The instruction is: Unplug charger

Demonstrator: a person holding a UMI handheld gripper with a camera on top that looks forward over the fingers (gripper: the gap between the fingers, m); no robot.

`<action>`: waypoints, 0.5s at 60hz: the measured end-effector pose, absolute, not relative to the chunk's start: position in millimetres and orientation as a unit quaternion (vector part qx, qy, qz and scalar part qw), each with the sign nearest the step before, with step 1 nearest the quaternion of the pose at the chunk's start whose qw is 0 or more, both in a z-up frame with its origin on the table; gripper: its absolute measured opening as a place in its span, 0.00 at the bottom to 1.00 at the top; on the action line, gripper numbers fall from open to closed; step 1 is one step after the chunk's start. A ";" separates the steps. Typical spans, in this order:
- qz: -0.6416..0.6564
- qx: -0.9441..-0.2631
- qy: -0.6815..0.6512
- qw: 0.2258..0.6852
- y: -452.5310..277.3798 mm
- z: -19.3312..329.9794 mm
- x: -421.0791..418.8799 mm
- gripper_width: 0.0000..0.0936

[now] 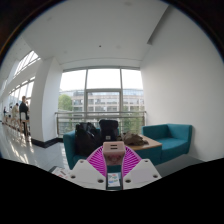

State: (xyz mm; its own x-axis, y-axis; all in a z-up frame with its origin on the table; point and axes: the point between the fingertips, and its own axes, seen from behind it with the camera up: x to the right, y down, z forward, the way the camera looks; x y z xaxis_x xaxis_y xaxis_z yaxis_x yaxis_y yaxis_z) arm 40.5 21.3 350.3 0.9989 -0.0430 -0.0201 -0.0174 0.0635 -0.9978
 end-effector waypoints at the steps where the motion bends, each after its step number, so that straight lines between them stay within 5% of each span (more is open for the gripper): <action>1: -0.012 -0.683 0.018 0.730 14.0 355.5 49.0 0.17; 7: -0.029 -0.707 0.034 0.705 -12.8 321.3 99.4 0.18; 21: -0.048 -0.803 0.084 0.588 -15.7 115.3 194.1 0.18; 30: -0.041 -0.842 0.084 0.532 -10.6 60.6 213.5 0.18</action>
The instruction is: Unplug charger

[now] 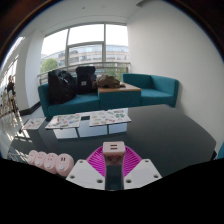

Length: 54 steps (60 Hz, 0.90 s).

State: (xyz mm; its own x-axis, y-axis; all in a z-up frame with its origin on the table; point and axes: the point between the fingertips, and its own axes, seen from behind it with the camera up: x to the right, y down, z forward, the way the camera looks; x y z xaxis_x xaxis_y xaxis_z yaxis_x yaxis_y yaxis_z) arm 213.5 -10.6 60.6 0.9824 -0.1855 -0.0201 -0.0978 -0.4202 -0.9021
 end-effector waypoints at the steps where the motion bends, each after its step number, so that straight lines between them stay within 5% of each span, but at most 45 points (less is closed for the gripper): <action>1: -0.040 -0.844 0.084 0.528 -9.5 56.6 214.2 0.18; 28: -0.040 -0.871 0.085 0.482 -10.5 6.1 208.0 0.32; 37: -0.056 -0.872 0.098 0.476 -14.0 1.5 217.6 0.49; 45: -0.071 -0.864 0.111 0.486 -30.1 28.5 226.8 0.54; 54: -0.060 -0.832 0.096 0.542 -69.0 113.6 200.7 0.68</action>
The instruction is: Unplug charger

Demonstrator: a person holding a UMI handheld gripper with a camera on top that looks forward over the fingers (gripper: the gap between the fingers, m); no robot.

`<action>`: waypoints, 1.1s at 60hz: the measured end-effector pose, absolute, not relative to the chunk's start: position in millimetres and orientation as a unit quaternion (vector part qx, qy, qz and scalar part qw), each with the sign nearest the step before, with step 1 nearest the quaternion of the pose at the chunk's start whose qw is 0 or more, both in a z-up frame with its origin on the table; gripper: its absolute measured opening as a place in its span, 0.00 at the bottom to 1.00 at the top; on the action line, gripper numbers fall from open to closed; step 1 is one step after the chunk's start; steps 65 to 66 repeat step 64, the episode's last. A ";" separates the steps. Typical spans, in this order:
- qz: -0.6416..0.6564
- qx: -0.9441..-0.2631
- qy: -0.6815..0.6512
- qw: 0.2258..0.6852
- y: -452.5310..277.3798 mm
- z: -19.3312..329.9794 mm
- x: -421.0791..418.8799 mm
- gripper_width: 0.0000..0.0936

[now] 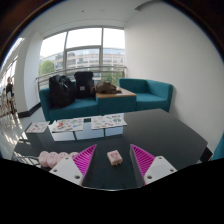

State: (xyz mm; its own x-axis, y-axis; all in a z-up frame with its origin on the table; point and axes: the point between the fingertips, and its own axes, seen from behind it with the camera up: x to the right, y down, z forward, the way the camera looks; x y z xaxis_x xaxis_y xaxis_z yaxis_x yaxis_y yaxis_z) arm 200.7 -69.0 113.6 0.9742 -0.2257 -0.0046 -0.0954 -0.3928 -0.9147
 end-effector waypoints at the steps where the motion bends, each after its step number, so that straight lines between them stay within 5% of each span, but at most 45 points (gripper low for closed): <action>1: -0.059 -0.828 0.096 0.550 -74.2 123.7 195.8 0.71; 13: -0.038 -0.800 0.056 0.596 -145.1 192.6 125.4 0.75; 21: -0.036 -0.804 0.019 0.593 -184.0 183.8 81.7 0.86; 66: 0.014 -0.815 -0.014 0.579 -247.5 170.4 11.7 0.87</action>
